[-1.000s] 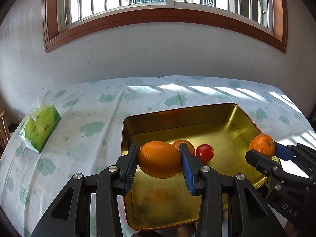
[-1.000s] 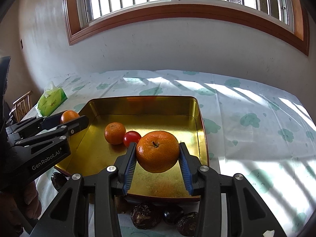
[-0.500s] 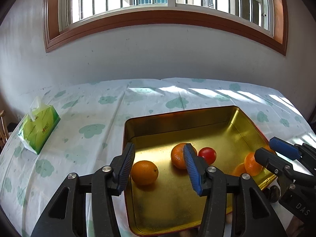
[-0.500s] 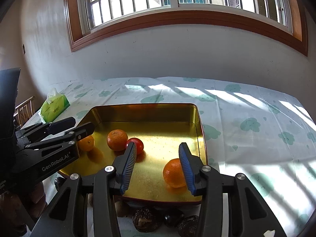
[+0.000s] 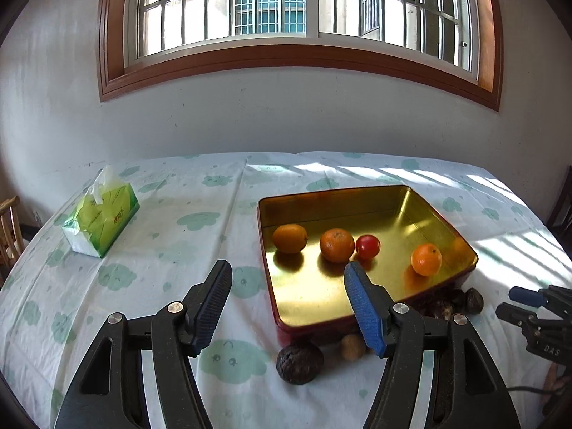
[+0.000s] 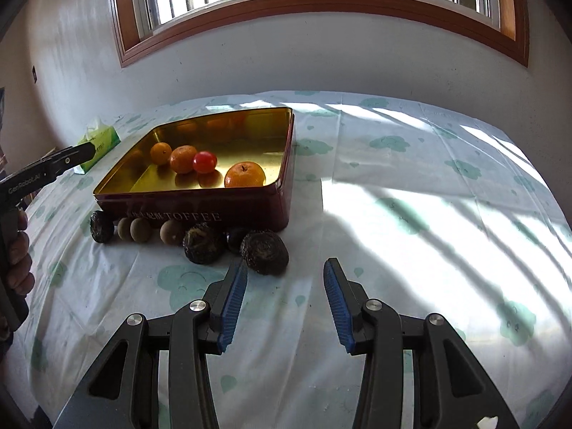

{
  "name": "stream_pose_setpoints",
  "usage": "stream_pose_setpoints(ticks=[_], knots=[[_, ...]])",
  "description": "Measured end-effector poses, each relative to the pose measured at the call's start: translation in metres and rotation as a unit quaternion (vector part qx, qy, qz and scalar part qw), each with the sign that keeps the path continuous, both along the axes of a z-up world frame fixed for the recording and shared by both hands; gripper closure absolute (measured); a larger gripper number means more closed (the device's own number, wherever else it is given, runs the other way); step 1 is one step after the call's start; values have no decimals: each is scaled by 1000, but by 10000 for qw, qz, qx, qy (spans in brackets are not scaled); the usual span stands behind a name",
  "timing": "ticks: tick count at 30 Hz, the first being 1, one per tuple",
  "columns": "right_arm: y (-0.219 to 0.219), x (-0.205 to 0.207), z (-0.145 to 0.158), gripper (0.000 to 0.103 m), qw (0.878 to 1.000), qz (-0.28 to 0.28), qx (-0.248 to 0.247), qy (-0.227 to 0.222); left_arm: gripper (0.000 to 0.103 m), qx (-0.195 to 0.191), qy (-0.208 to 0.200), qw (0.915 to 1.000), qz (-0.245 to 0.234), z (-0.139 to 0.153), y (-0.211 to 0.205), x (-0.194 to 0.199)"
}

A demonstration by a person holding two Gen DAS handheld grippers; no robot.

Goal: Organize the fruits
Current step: 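Grasp a dark passion fruit with the right tool while the left tool grasps a brown kiwi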

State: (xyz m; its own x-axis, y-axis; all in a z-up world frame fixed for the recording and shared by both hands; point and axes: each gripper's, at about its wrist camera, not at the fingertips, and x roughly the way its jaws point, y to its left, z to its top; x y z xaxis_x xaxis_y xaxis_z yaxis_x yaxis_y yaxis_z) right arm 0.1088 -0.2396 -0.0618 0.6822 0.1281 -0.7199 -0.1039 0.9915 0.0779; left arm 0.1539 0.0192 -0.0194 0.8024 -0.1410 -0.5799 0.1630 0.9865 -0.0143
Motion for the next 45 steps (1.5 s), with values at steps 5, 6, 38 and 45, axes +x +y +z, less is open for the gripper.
stream_pose_setpoints(ticks=[5,6,38,45], knots=[[3,18,-10,61,9997,198,43,167,39,66,259,9992,-289,-16,-2,-29],[6,21,-11,61,9996,235,-22,163,39,104,275,9990,-328,-18,-4,-33],[0,-25,-15,72,9994,-20,276,198,63,-249,1105,9893,-914,-49,-44,-13],[0,-25,-15,72,9993,12,326,201,62,-1,1178,9899,-792,-59,-53,8]])
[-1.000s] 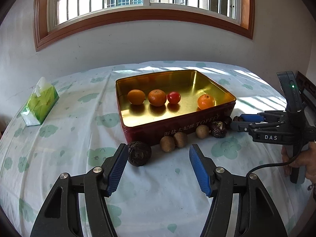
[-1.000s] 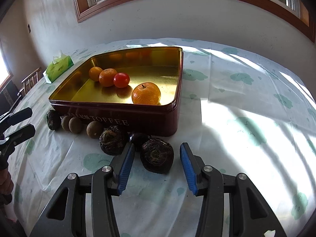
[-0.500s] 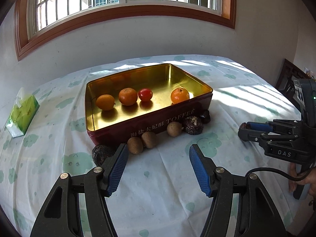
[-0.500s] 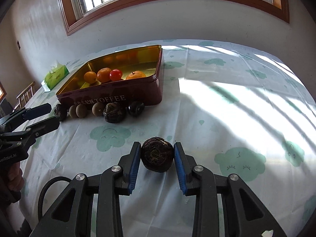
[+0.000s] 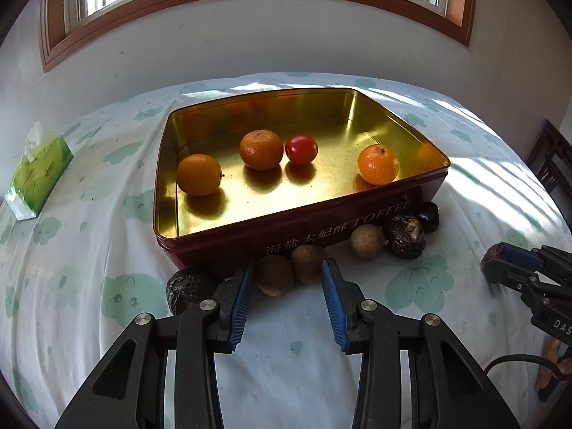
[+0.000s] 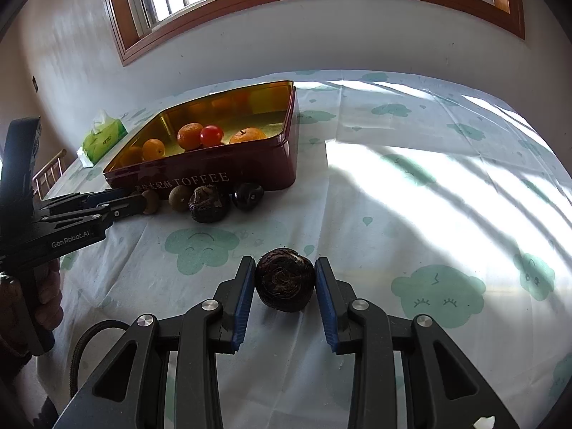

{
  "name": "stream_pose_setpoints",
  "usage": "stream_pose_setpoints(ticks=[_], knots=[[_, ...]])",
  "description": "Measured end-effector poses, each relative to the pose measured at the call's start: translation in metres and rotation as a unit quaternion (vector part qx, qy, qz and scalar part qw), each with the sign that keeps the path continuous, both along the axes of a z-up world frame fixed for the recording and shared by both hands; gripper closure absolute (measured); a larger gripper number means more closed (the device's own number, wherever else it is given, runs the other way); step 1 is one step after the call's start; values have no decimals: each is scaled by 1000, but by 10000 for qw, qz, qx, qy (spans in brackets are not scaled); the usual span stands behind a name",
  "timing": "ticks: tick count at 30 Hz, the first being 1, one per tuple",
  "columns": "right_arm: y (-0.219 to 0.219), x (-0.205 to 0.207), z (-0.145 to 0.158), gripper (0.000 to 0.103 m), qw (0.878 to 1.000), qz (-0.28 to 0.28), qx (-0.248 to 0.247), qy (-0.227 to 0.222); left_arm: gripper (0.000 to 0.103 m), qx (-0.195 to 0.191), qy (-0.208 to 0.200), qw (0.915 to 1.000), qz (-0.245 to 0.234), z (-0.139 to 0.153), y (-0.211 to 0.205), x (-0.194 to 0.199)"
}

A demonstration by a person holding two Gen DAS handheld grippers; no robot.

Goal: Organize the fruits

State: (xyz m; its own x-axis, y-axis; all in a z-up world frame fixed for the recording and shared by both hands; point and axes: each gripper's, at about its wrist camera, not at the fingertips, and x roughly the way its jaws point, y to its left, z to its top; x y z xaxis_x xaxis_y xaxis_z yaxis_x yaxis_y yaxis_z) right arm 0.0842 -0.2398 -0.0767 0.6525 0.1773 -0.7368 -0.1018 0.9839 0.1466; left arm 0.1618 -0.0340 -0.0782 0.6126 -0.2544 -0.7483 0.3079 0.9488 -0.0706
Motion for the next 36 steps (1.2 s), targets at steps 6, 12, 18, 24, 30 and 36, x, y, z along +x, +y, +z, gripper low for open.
stream_pose_setpoints(ticks=[6,12,18,24,30,36], knots=[[3,1,-1,72,10000,52,-21,49,59,150,97,9998,-17,-11,-11,2],[1,2,-2,72,10000,39,10,73,79,-88,161,9997,-153,-9,-13,4],[3,2,-2,72,9999,41,-44,89,79,-270,89,9995,103,-7,10,-22],[8,6,-4,72,9995,-31,-245,190,78,-287,90,9993,238,-8,33,-41],[30,-3,-5,72,9996,-107,-10,259,78,-331,16,9986,401,-7,40,-49],[44,-3,-7,72,9994,-77,-263,217,78,-384,196,9975,556,-11,46,-44]])
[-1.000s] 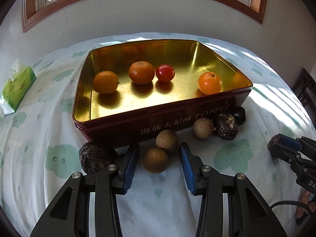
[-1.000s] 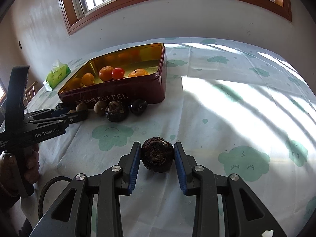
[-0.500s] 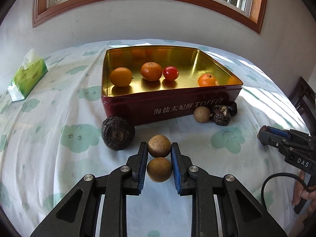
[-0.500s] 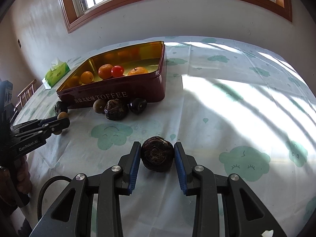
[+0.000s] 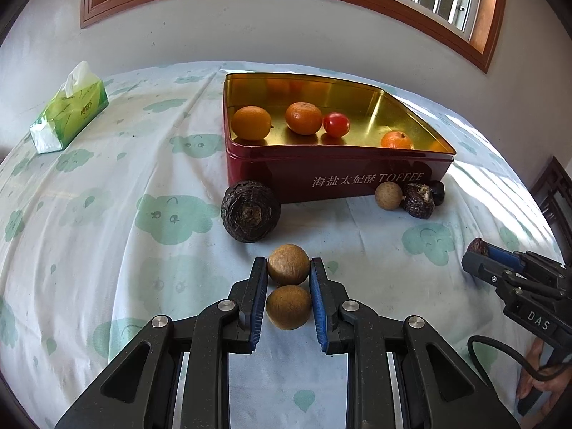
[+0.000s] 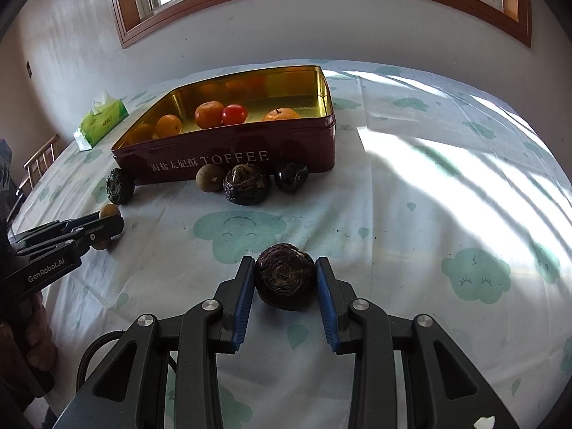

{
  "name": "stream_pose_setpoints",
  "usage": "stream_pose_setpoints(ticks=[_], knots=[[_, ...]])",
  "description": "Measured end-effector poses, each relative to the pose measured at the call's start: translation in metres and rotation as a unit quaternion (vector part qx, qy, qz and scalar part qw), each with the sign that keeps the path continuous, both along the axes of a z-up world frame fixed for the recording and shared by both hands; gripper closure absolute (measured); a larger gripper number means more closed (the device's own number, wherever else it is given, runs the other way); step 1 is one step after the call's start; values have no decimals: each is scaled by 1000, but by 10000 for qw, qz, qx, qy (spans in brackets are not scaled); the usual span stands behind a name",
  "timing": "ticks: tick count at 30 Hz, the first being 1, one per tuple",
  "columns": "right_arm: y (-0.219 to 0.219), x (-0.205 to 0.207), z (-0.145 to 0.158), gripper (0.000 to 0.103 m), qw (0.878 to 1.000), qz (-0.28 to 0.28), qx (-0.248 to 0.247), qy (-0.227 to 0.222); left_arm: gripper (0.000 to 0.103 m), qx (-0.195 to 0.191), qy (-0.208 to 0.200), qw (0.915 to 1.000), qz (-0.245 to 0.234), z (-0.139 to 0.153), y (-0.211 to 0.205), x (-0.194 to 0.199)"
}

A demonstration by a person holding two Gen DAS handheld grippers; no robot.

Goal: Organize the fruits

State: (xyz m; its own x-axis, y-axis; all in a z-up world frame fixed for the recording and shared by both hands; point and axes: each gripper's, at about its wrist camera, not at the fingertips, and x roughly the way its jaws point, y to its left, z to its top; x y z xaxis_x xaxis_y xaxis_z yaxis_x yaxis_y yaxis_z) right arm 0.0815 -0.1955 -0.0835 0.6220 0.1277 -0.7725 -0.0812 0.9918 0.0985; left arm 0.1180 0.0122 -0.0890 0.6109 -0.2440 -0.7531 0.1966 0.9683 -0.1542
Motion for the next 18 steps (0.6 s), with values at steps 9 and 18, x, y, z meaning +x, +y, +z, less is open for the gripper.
stream_pose_setpoints(ticks=[9,18], knots=[[3,0,0,72,9999,4,-145,-6,78,338,-43,9994,110,0,-6,-1],[4,0,0,72,9998,3,-208,-6,78,476,-59,9985,272,0,-4,-1]])
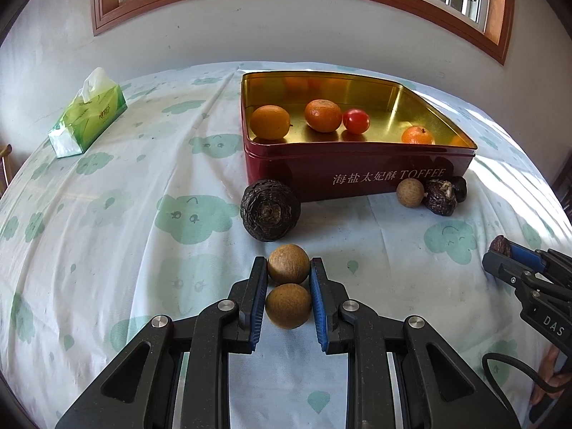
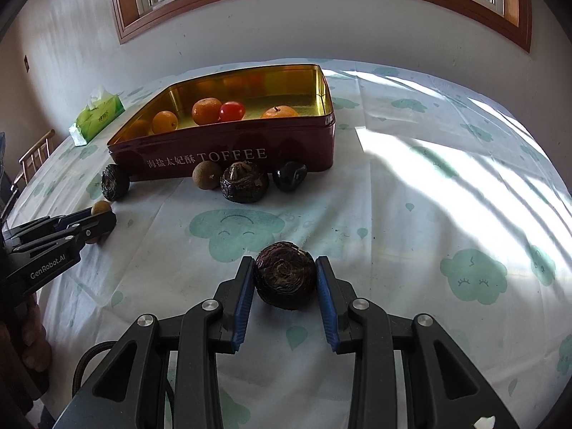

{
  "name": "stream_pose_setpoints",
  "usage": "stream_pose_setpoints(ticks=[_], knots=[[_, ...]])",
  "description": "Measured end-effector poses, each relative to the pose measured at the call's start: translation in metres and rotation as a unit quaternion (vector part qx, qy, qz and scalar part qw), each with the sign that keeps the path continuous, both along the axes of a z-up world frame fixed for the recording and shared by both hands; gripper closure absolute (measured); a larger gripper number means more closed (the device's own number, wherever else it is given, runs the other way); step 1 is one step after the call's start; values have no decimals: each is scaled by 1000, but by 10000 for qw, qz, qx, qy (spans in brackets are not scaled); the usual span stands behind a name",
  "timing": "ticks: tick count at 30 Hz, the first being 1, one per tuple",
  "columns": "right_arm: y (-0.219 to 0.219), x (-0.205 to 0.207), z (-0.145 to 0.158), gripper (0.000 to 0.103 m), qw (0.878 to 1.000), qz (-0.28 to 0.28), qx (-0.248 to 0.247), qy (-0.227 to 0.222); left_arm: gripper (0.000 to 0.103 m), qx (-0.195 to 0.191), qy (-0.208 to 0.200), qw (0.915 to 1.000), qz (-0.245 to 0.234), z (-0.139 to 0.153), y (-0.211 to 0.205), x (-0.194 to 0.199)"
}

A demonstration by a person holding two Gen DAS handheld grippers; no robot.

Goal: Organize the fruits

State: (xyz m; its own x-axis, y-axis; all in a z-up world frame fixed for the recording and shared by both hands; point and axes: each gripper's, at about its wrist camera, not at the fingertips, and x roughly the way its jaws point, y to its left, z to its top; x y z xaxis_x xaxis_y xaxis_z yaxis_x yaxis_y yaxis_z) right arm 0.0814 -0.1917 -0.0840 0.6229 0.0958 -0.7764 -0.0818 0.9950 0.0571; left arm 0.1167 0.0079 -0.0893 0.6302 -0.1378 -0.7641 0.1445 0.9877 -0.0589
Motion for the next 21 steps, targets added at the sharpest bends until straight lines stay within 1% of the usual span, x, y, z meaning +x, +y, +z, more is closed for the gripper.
stream_pose_setpoints(ticks=[6,15,21], knots=[[0,0,0,72,10000,0,-13,0,78,93,-13,10000,17,0,-2,0],[0,0,0,72,10000,-1,22,-2,78,109,-16,9999,76,0,-1,0],[-1,0,0,72,10000,-3,40,-1,78,206,-29,9997,134,0,-2,-1]])
